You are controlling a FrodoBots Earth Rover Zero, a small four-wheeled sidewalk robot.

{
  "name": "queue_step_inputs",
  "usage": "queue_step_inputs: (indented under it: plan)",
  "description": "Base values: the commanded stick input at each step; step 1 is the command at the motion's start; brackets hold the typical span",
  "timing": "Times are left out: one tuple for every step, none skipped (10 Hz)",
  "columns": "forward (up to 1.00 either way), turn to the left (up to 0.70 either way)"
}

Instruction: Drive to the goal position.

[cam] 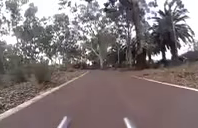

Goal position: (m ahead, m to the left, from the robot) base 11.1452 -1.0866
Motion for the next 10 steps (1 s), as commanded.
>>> queue_step_inputs:
  plan:
    - [0.60,0.00]
    - [0.60,0.00]
    - [0.60,0.00]
    - [0.60,0.00]
    - [0.60,0.00]
    - [0.60,0.00]
    - [0.60,0.00]
    - [0.60,0.00]
    - [0.60,0.00]
    - [0.60,0.00]
